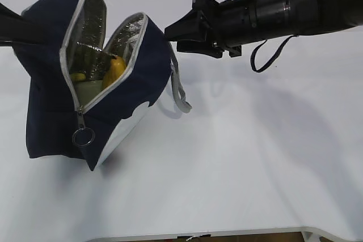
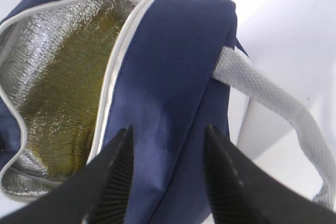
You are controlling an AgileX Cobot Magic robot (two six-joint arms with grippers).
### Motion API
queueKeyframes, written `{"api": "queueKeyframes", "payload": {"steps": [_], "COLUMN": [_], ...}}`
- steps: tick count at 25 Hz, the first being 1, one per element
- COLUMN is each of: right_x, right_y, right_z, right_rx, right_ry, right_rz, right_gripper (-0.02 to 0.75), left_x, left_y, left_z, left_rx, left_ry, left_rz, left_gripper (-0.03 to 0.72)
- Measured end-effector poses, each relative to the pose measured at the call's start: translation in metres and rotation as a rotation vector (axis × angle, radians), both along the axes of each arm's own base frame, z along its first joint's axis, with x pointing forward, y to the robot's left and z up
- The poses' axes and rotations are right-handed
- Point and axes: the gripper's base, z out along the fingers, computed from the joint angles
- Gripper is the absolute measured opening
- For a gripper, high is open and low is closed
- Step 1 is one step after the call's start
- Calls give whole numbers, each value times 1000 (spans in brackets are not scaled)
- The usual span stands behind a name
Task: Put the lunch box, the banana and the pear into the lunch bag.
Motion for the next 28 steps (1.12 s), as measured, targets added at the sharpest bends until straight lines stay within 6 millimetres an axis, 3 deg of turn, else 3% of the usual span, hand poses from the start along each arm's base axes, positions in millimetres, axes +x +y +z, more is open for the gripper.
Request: {"api": "queueKeyframes", "payload": {"steps": [10,20,22,28], "right_x": [4,8,9,9], "right_y": [3,10,10,10], "right_z": [-5,-26,-26,-27], "right_rx": [-3,80,83,74], "right_ry": [-17,71,71,43], "right_rz": [25,53,54,66], "right_gripper": [368,357,312,80], "left_x": [0,0,1,1], "left_y": [0,0,0,1], "left_z": [0,0,0,0], "left_rx": [1,2,3,6], "left_ry": [-1,-2,-4,-8], "left_rz": [2,5,9,13], "left_gripper": [-15,-15,-15,-15]}}
